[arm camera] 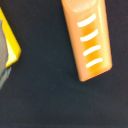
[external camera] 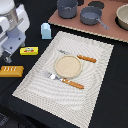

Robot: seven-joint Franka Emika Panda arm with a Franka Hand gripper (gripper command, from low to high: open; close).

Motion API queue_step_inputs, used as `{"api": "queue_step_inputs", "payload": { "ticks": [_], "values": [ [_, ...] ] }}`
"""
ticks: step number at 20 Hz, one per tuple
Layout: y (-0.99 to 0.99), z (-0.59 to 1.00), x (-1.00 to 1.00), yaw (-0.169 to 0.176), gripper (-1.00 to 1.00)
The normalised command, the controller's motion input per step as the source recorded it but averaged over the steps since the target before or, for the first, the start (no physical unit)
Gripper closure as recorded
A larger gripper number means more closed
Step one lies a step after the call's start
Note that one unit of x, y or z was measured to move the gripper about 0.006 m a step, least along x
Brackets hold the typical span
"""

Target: Place the bread, butter, and milk from the table onto the serving area.

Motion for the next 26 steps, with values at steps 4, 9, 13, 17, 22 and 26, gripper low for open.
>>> {"api": "queue_step_inputs", "payload": {
  "ticks": [4, 9, 13, 17, 22, 26],
  "values": [
    [-0.22, -0.3, 0.0, 0.058, -1.0],
    [-0.15, -0.38, 0.05, 0.031, -1.0],
    [-0.11, -0.43, 0.05, 0.024, -1.0],
    [-0.14, -0.44, 0.0, 0.026, -1.0],
    [-0.14, -0.42, 0.0, 0.025, -1.0],
    [-0.14, -0.35, 0.0, 0.022, -1.0]
  ]
}}
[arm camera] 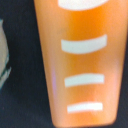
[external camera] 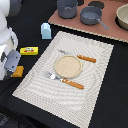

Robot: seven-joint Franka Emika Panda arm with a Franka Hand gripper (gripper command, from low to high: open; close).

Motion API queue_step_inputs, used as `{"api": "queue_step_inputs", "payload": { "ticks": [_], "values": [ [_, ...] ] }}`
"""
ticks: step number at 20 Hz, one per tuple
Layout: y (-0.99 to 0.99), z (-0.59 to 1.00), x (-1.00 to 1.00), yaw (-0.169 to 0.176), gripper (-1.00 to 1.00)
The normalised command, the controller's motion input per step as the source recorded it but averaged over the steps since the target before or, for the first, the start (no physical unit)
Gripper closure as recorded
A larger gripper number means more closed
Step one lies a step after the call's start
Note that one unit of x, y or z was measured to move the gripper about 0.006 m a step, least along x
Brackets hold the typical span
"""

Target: Place the bread, butter, and milk from the table onto the serving area.

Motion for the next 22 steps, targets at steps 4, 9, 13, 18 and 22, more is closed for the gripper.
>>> {"api": "queue_step_inputs", "payload": {
  "ticks": [4, 9, 13, 18, 22],
  "values": [
    [-0.13, -0.26, 0.02, 0.025, 1.0],
    [-0.1, -0.21, 0.05, 0.022, 1.0],
    [-0.12, -0.19, 0.06, 0.014, 1.0],
    [-0.06, -0.15, 0.04, 0.001, 1.0],
    [-0.02, 0.09, -0.05, 0.002, 1.0]
  ]
}}
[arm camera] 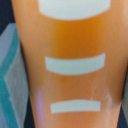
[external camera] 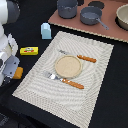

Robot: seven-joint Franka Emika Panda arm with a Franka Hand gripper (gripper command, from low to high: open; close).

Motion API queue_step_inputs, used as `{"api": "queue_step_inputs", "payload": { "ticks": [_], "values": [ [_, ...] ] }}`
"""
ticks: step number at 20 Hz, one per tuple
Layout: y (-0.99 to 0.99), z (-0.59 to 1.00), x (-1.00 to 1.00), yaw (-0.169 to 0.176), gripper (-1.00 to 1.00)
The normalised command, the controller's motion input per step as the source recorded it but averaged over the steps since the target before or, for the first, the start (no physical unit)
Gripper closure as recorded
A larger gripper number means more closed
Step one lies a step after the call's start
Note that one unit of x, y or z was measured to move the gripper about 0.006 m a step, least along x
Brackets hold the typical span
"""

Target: Place the bread, butter, and milk from the table onto the serving area.

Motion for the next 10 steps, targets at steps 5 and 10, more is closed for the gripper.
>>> {"api": "queue_step_inputs", "payload": {
  "ticks": [5, 10],
  "values": [
    [0.37, 1.0, 0.33, -0.002, 1.0],
    [0.44, 1.0, 0.89, 0.0, 1.0]
  ]
}}
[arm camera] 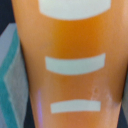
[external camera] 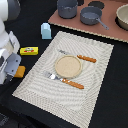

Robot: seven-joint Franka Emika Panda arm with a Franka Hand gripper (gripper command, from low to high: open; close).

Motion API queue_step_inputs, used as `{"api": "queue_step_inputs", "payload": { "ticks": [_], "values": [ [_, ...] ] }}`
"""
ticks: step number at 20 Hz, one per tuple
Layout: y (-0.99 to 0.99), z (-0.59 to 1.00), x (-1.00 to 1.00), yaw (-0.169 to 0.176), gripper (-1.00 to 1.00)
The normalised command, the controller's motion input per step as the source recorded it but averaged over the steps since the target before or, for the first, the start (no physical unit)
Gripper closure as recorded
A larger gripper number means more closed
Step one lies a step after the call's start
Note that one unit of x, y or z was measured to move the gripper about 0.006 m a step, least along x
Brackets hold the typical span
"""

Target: Place the bread, butter, and milk from the table onto the serving area.

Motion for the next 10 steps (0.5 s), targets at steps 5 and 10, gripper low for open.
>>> {"api": "queue_step_inputs", "payload": {
  "ticks": [5, 10],
  "values": [
    [0.39, 1.0, 1.0, 0.0, 1.0],
    [0.3, 0.86, 1.0, 0.0, 1.0]
  ]
}}
